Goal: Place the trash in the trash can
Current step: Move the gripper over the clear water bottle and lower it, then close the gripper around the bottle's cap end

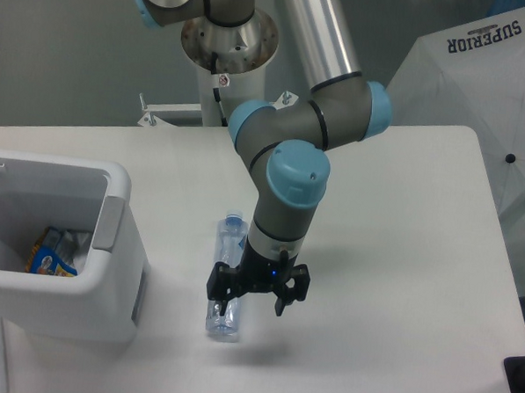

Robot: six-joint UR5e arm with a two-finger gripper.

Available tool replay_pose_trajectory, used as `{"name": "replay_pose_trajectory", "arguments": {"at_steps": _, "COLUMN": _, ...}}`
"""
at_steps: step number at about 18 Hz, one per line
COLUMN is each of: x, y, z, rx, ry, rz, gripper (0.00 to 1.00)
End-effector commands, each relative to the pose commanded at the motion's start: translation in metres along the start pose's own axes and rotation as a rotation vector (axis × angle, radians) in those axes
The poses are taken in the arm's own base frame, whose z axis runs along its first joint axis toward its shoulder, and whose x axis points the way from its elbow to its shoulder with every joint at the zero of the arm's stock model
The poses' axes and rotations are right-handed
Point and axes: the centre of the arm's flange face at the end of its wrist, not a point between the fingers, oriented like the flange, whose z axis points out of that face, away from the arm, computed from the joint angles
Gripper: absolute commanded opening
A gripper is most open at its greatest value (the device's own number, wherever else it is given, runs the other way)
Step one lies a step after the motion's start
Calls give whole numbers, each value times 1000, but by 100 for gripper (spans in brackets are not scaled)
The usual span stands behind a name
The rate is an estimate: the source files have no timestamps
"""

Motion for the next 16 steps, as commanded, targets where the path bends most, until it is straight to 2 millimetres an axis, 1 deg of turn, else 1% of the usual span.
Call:
{"name": "replay_pose_trajectory", "arguments": {"at_steps": 2, "x": 5, "y": 6, "z": 10, "rx": -25, "ry": -18, "rz": 21, "gripper": 100}}
{"name": "replay_pose_trajectory", "arguments": {"at_steps": 4, "x": 10, "y": 6, "z": 23, "rx": -45, "ry": -23, "rz": 31, "gripper": 100}}
{"name": "replay_pose_trajectory", "arguments": {"at_steps": 5, "x": 17, "y": 7, "z": 27, "rx": -52, "ry": -24, "rz": 43, "gripper": 100}}
{"name": "replay_pose_trajectory", "arguments": {"at_steps": 6, "x": 19, "y": 8, "z": 30, "rx": -55, "ry": -27, "rz": 46, "gripper": 100}}
{"name": "replay_pose_trajectory", "arguments": {"at_steps": 7, "x": 20, "y": 8, "z": 38, "rx": -67, "ry": -32, "rz": 47, "gripper": 100}}
{"name": "replay_pose_trajectory", "arguments": {"at_steps": 8, "x": 28, "y": 8, "z": 44, "rx": -74, "ry": -38, "rz": 61, "gripper": 100}}
{"name": "replay_pose_trajectory", "arguments": {"at_steps": 16, "x": 28, "y": 13, "z": 68, "rx": -119, "ry": -71, "rz": 71, "gripper": 100}}
